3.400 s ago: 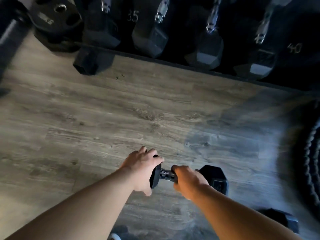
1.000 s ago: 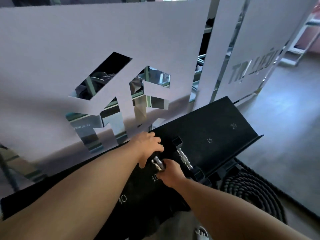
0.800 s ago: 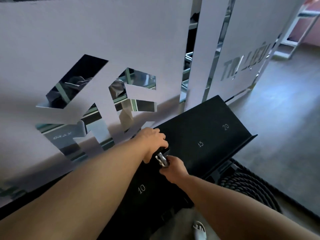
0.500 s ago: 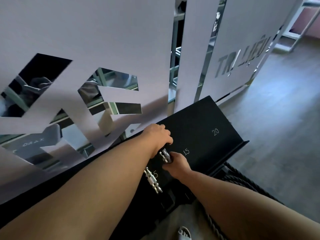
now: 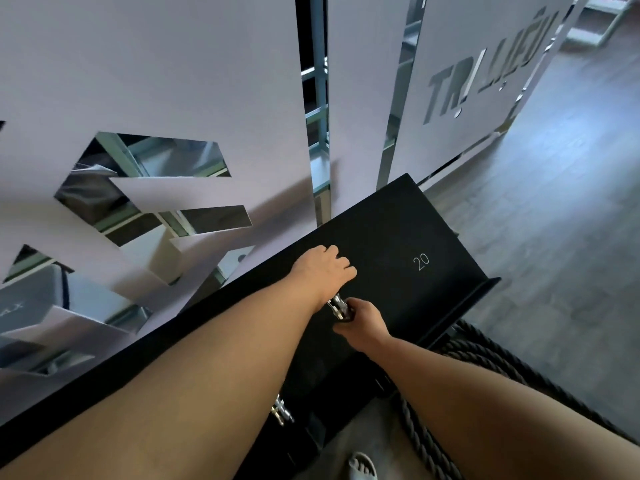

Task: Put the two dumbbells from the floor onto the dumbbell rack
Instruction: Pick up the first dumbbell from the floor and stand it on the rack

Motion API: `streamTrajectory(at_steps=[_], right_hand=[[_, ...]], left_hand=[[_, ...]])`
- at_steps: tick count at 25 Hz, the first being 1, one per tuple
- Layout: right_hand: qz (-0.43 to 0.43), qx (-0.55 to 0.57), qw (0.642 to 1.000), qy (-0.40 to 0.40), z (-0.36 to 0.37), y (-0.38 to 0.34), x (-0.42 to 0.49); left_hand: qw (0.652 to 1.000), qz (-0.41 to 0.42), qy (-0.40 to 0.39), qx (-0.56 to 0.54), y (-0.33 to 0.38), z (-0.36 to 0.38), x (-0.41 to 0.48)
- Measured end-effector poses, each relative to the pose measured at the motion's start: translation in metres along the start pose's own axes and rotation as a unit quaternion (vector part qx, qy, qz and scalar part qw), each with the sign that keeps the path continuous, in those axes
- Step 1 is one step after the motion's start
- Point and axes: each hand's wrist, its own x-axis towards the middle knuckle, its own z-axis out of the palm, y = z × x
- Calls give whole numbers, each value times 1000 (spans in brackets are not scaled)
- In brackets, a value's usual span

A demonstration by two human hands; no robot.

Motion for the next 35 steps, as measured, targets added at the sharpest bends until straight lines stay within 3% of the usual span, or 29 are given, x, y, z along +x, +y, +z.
streamTrajectory(at_steps=[8,16,23,27,35], right_hand=[[26,9,998,-49,11,47,70],[65,-1,993,-104,15,80,93],[60,-32,994,-81,15,76,87],[83,13,994,-74,5,56,85],[61,0,998,17,-19,15,57]], left_hand=[[999,6,-38,-15,8,50,68],[984,-9,-17,-179,11,85,77],[983,-26,-11,-179,13,84,73],[989,-31,-35,-141,11,72,72],[986,-82,-19,-147,-10,42,15]])
